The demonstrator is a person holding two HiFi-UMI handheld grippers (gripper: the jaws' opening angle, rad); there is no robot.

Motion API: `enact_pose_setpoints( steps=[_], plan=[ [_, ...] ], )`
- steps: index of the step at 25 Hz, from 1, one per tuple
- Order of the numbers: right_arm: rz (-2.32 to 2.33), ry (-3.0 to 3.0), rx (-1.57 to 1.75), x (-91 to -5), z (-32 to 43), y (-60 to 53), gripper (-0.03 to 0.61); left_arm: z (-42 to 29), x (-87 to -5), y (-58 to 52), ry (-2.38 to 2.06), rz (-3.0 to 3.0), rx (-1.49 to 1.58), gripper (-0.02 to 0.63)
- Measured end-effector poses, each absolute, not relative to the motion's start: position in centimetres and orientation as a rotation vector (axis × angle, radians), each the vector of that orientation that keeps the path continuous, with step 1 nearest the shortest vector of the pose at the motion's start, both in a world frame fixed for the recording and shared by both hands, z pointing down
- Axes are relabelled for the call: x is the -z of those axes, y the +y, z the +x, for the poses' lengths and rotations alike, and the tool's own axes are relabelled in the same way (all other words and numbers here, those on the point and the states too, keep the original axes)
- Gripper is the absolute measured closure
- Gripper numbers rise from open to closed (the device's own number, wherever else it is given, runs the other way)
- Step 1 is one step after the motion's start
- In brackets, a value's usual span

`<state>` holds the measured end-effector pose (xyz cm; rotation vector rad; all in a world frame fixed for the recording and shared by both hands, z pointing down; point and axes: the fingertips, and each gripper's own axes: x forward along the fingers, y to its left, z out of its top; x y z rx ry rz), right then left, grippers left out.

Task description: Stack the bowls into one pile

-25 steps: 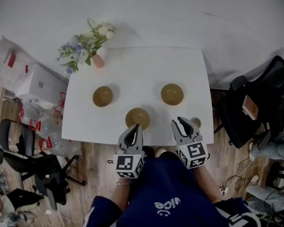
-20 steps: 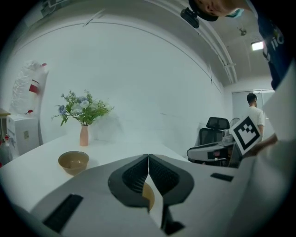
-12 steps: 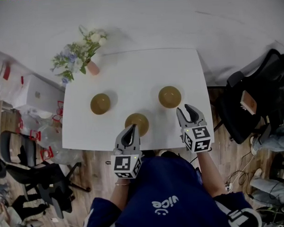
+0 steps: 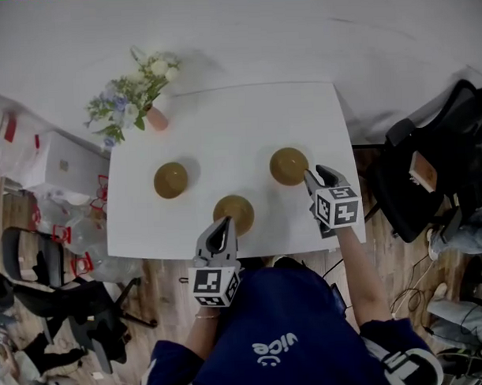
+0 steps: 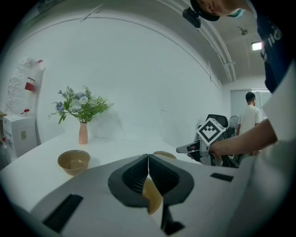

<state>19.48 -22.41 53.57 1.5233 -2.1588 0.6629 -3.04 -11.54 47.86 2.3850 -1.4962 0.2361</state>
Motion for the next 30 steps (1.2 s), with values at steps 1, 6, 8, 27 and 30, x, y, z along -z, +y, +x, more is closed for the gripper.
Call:
enact_pose_setpoints(
  steps=[1,6,8,27,30],
  plan=[
    [1.509,-2.150,-0.682,-54.1,19.5,-22.7,0.437,-3.1,-48.0,-11.5,-1.494,2.383,-0.241,0.595],
    [1.492,-2.097,-0.780,-56.5,19.9,-24.2,0.437,-3.2,-49.1,-11.2,-1.475,2.354,-0.267,0.595],
    [1.497,-2.071,-0.804,-57.3,20.2,-24.7,0.437,-3.4,-49.3,-11.0,-1.472,2.348,-0.275,0.595],
    [1.527,-2.011,-1.012,-59.1,19.8,-26.0,0.538,-4.7,-49.9,-10.8,-1.467,2.324,-0.301,0.595],
    [1.526,-2.031,-1.009,-58.6,19.7,-26.0,0.541,-4.6,-49.9,-10.6,-1.471,2.323,-0.298,0.595]
  ],
)
